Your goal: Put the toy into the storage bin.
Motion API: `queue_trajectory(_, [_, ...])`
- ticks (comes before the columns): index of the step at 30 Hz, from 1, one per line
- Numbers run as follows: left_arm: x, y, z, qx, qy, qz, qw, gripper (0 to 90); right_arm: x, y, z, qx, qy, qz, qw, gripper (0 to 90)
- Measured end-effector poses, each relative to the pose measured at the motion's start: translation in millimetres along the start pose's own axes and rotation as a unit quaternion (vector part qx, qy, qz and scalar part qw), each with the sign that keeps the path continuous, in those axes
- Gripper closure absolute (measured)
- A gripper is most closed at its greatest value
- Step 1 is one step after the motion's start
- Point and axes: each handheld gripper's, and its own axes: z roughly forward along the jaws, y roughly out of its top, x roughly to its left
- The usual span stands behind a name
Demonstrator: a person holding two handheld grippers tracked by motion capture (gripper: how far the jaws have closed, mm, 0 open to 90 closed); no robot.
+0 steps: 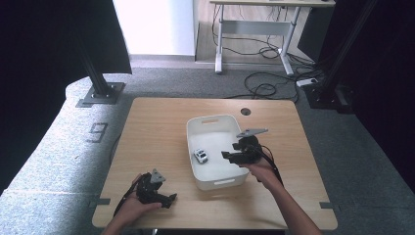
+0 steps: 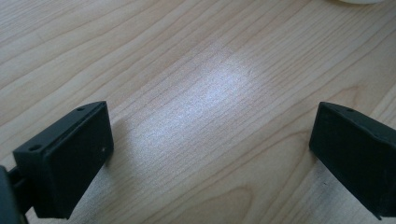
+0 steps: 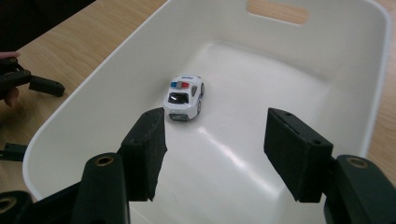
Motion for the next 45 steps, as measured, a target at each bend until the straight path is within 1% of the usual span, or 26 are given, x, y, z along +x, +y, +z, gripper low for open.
queue_trajectory(3, [0.0, 0.0, 0.1, -0.001, 0.000, 0.000, 1.0000, 0.0, -5.5, -4.8, -6.7, -0.011, 0.000, 0.003, 0.9999, 38.7])
queue_trajectory(5, [0.0, -0.1, 0.1, -0.001, 0.000, 0.000, 1.0000, 0.0, -10.8, -10.8, -15.2, -0.022, -0.005, 0.005, 0.9997, 38.7])
queue_trajectory(6, [0.1, 0.0, 0.0, 0.000, 0.000, 0.000, 1.0000, 0.0, -10.8, -10.8, -15.2, -0.022, -0.005, 0.005, 0.9997, 38.7])
queue_trajectory(7, [-0.1, 0.0, 0.1, -0.001, 0.000, -0.001, 1.0000, 0.0, -13.8, -14.6, -20.9, -0.031, -0.006, 0.008, 0.9995, 38.7])
queue_trajectory(9, [0.0, 0.0, 0.1, 0.000, 0.000, 0.000, 1.0000, 0.0, -14.7, -16.1, -23.3, -0.035, -0.006, 0.010, 0.9993, 38.7])
queue_trajectory(10, [0.0, 0.0, 0.0, 0.000, 0.000, 0.000, 1.0000, 0.0, -16.3, -18.2, -26.3, -0.040, -0.006, 0.010, 0.9991, 38.7])
queue_trajectory(11, [0.0, 0.0, 0.0, 0.000, 0.000, 0.000, 1.0000, 0.0, -19.5, -23.4, -33.1, -0.047, -0.009, 0.012, 0.9988, 38.6])
queue_trajectory(12, [0.0, 0.1, 0.1, 0.000, 0.000, 0.000, 1.0000, 0.0, -19.5, -23.4, -33.1, -0.047, -0.009, 0.012, 0.9988, 38.6])
queue_trajectory(15, [0.0, 0.1, 0.1, 0.000, 0.000, 0.000, 1.0000, 0.0, -23.6, -31.1, -40.8, -0.054, -0.014, 0.015, 0.9983, 38.6])
queue_trajectory(19, [0.1, 0.3, 0.2, 0.000, -0.001, 0.000, 1.0000, 0.0, -30.8, -44.2, -53.2, -0.064, -0.022, 0.018, 0.9975, 38.4])
queue_trajectory(21, [-0.1, 0.3, 0.3, 0.000, -0.001, -0.001, 1.0000, 0.0, -37.3, -56.3, -63.2, -0.072, -0.031, 0.022, 0.9967, 38.4])
queue_trajectory(22, [-0.1, 0.3, 0.3, 0.000, -0.001, -0.001, 1.0000, 0.0, -37.3, -56.3, -63.2, -0.072, -0.031, 0.022, 0.9967, 38.4])
queue_trajectory(23, [0.0, 0.3, 0.3, 0.000, 0.000, -0.001, 1.0000, 0.0, -41.2, -63.7, -68.0, -0.077, -0.036, 0.027, 0.9961, 38.2])
queue_trajectory(24, [0.0, 0.3, 0.3, 0.000, 0.000, -0.001, 1.0000, 0.0, -41.2, -63.7, -68.0, -0.077, -0.036, 0.027, 0.9961, 38.2])
queue_trajectory(26, [0.0, 0.4, 0.5, -0.001, 0.000, -0.001, 1.0000, 0.0, -45.6, -72.3, -73.2, -0.078, -0.041, 0.032, 0.9956, 38.1])
queue_trajectory(27, [-0.1, 0.6, 0.5, 0.000, 0.001, -0.001, 1.0000, 0.0, -50.5, -80.9, -77.7, -0.078, -0.046, 0.036, 0.9952, 38.0])
queue_trajectory(28, [-0.1, 0.6, 0.5, 0.000, 0.001, -0.001, 1.0000, 0.0, -50.5, -80.9, -77.7, -0.078, -0.046, 0.036, 0.9952, 38.0])
queue_trajectory(31, [-0.3, 0.7, 0.6, 0.000, 0.001, -0.002, 1.0000, 0.0, -57.0, -93.5, -83.1, -0.079, -0.055, 0.043, 0.9944, 37.8])
queue_trajectory(32, [-0.3, 0.7, 0.7, -0.001, 0.001, -0.002, 1.0000, 0.0, -59.0, -98.1, -84.5, -0.080, -0.055, 0.047, 0.9942, 37.8])
queue_trajectory(33, [-0.4, 0.7, 0.7, -0.001, 0.001, -0.002, 1.0000, 0.0, -62.8, -107.8, -85.3, -0.079, -0.058, 0.052, 0.9938, 37.6])
queue_trajectory(34, [-0.4, 0.7, 0.7, -0.001, 0.001, -0.002, 1.0000, 0.0, -62.8, -107.8, -85.3, -0.079, -0.058, 0.052, 0.9938, 37.6])
queue_trajectory(35, [-0.3, 0.7, 0.8, -0.001, 0.002, -0.002, 1.0000, 0.0, -67.2, -116.4, -84.1, -0.071, -0.061, 0.056, 0.9940, 37.2])
queue_trajectory(36, [-0.4, 0.8, 0.9, -0.001, 0.002, -0.002, 1.0000, 0.0, -67.2, -116.4, -84.1, -0.071, -0.061, 0.056, 0.9940, 37.2])
queue_trajectory(39, [-0.2, 1.4, 1.3, -0.001, 0.001, -0.002, 1.0000, 0.0, -72.2, -125.3, -82.8, -0.060, -0.070, 0.059, 0.9940, 36.7])
queue_trajectory(45, [-0.3, 1.5, 1.4, -0.001, 0.001, -0.002, 1.0000, 0.0, -74.3, -128.9, -82.4, -0.066, -0.071, 0.063, 0.9933, 35.8])
